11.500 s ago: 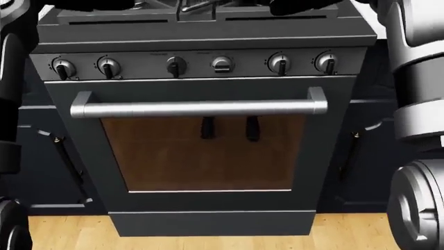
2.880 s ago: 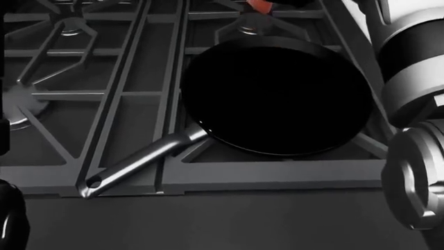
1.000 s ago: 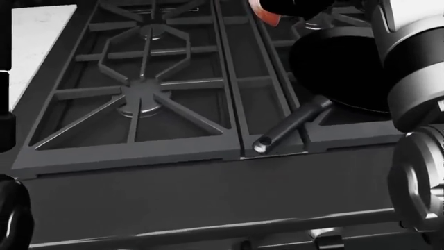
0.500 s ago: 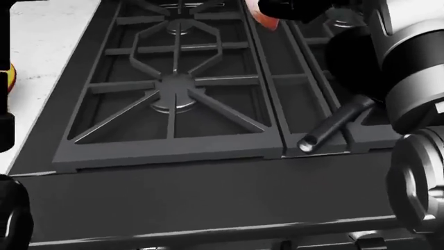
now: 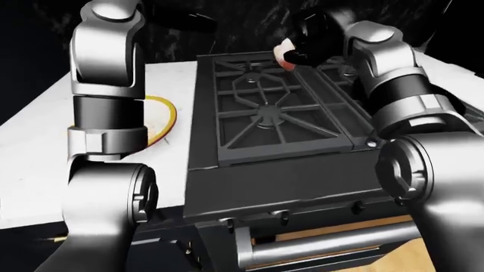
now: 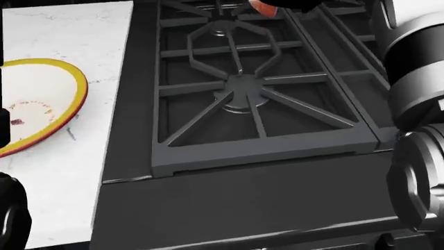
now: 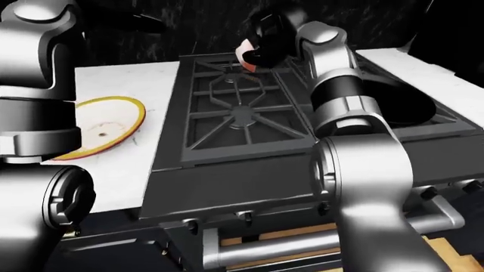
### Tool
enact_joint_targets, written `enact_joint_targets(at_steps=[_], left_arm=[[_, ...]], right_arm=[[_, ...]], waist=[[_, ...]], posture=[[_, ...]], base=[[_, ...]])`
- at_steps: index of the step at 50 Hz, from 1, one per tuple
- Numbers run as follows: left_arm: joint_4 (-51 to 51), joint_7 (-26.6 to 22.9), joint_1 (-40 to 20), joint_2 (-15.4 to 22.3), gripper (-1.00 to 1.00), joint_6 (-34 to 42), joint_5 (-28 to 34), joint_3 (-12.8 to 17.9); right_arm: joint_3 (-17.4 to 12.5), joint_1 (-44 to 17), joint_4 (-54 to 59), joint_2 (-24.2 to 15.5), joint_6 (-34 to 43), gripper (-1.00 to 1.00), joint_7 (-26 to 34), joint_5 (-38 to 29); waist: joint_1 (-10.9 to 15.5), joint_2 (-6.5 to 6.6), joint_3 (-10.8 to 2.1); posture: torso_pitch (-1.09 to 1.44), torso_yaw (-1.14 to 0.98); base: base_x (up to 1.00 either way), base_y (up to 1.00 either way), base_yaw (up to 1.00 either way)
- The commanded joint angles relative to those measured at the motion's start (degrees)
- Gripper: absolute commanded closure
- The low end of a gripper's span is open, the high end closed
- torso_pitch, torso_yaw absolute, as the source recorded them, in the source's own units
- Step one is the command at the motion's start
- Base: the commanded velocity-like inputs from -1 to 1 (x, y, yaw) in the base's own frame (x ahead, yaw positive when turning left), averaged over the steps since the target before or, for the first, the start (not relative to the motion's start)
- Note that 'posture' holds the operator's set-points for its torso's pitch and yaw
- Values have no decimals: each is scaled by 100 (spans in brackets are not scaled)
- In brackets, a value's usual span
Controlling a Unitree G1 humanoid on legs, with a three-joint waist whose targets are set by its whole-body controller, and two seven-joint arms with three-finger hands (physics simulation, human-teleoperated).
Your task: Pick the scallop from the pan and place it in the bowl.
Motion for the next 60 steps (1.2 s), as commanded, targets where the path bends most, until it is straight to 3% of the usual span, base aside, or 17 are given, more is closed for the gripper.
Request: enact_joint_targets(at_steps=[1,5,8,10,12,13,20,30,33,38,42,44,46,47,49,51,60], left_arm=[[-133,11,-179,86,-100,-128,25,32],[-192,26,-121,76,-100,-116,6,62],[-171,39,-105,62,-100,-141,2,46],[-186,26,-110,78,-100,-131,3,43],[-182,23,-105,91,-100,-134,10,43],[-187,18,-121,94,-100,-121,11,42],[-216,-5,-173,82,-100,-63,9,36],[-176,2,-164,77,-100,-109,20,33],[-186,4,-155,69,-100,-104,23,29],[-203,0,-176,70,-100,-84,33,27],[-239,-8,-180,77,-100,-51,37,31],[-245,-3,-183,67,-100,-49,37,30],[-249,-1,-181,60,-100,-49,40,24],[-246,-2,-188,60,-100,-49,41,24],[-261,-8,-197,61,-100,-34,47,17],[-256,-11,-194,67,-100,-38,52,21],[-196,-48,-288,107,-100,-34,76,23]], right_arm=[[-20,-200,-147,-35,-91,100,-32,39],[-11,-193,-152,-25,-93,100,-35,36],[-10,-195,-150,-25,-83,100,-22,39],[-16,-255,-143,-21,-37,100,-9,52],[-10,-240,-145,-11,-60,100,-6,51],[-5,-252,-141,-17,-58,100,-3,44],[8,-303,-146,-41,-10,100,26,18],[1,-263,-160,-32,-32,100,32,14],[0,-255,-159,-35,-42,100,26,14],[3,-270,-170,-36,-37,100,24,11],[6,-287,-185,-48,-16,100,36,8],[9,-287,-187,-50,-15,100,34,5],[8,-283,-191,-51,-17,100,36,6],[8,-283,-192,-53,-15,100,37,6],[11,-290,-196,-59,-14,100,39,2],[4,-302,-204,-67,-43,100,62,11],[41,-467,-199,-135,46,100,128,-61]], waist=[[11,-10,-134],[89,-43,-299],[95,167,-159],[80,413,-149],[74,970,-272],[70,742,-233],[61,430,-167],[27,179,-186],[51,-83,-214],[119,-25,-311],[142,190,-180],[122,417,-172],[90,879,-270],[82,715,-271],[83,710,-186],[107,478,-100],[80,337,106]], posture=[[0,0],[0,0],[0,0],[0,0],[0,0],[0,0],[0,0],[0,0],[0,0],[0,0],[0,0],[0,0],[0,0],[0,0],[0,0],[0,0],[0,0]], base=[[0,59,0],[0,53,0],[0,51,0],[0,50,0],[0,50,0],[0,50,0],[0,45,0],[0,37,0],[0,36,0],[0,36,0],[0,36,0],[0,36,0],[0,36,0],[0,36,0],[0,36,0],[0,18,0],[0,0,0]])
